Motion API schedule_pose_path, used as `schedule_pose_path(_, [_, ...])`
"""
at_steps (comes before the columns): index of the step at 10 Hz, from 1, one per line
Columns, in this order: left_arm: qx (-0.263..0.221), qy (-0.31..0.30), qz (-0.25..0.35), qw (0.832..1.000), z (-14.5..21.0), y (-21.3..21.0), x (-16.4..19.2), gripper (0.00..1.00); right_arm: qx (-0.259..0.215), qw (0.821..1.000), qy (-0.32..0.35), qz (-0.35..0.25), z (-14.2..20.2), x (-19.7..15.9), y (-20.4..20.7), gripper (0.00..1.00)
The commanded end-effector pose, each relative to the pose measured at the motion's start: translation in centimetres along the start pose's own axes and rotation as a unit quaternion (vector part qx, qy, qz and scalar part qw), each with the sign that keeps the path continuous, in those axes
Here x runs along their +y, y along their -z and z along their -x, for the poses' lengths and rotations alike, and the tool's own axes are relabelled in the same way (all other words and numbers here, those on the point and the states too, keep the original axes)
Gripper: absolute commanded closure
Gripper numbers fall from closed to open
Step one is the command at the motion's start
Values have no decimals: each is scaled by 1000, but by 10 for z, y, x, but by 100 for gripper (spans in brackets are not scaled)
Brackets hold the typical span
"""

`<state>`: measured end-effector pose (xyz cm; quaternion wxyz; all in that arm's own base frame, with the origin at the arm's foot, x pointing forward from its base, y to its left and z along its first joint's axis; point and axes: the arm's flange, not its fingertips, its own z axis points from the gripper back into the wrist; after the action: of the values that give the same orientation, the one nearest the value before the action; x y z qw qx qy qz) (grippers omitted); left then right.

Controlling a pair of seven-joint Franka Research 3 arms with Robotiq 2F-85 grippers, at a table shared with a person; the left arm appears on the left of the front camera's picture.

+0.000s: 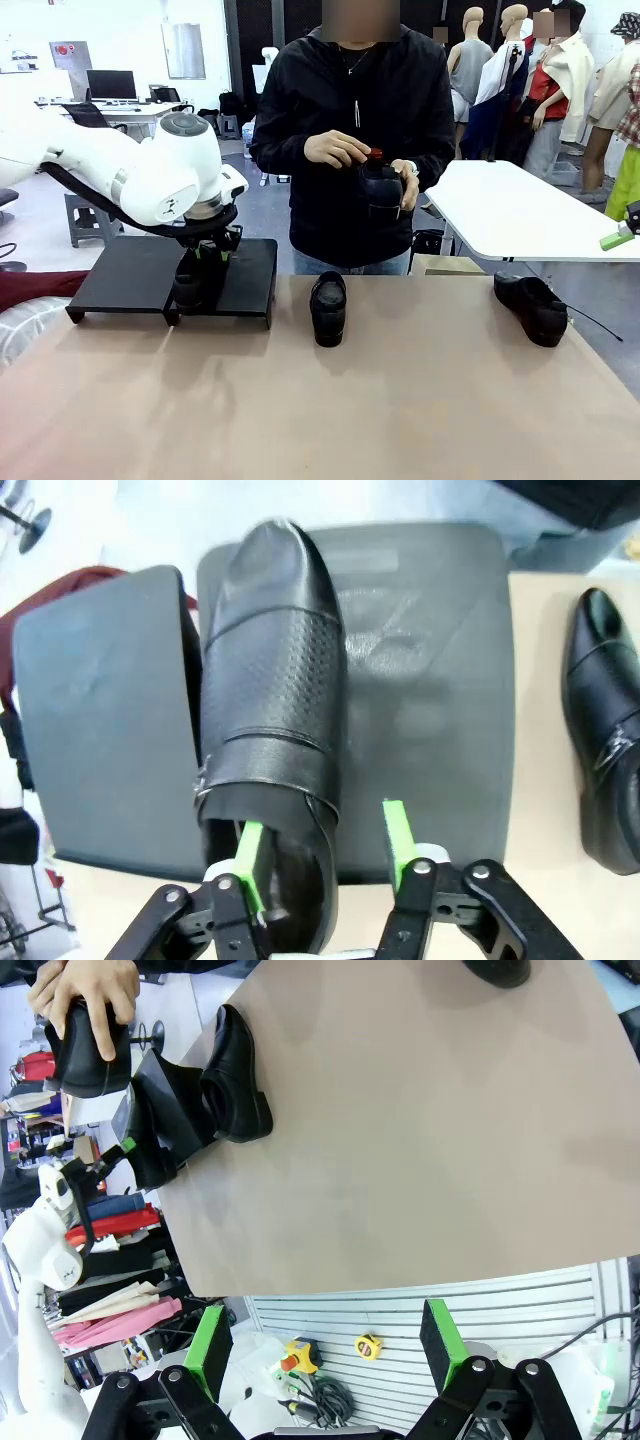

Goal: Organize the shoes by placing them on the stand.
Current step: Place the Shoe from the middle of the table onto the Shoes Stand.

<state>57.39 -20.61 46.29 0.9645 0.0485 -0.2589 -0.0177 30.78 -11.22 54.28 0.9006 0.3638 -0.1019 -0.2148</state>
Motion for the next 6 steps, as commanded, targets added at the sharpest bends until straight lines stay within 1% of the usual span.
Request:
schedule_pose_path(1, [-22,-31,-2,999,27,-41,13,0,3,1000,-12,-4,-1,-1,-2,0])
schedule_pose_path(2, [10,-37,20,999,47,-73,20,0,3,1000,-12,-4,-1,-1,-2,0])
schedule_pose_path(3, [76,3,54,996,80,-106,29,0,3,1000,-12,-4,-1,-1,-2,0])
schedule_pose_path(4, [100,31,72,992,113,-132,40,0,3,1000,-12,-4,-1,-1,-2,0])
schedule_pose_path(5, [121,52,103,986,143,-155,55,0,3,1000,-12,-4,-1,-1,-2,0])
schedule_pose_path(6, [130,62,144,979,171,-174,70,0,3,1000,-12,-4,-1,-1,-2,0])
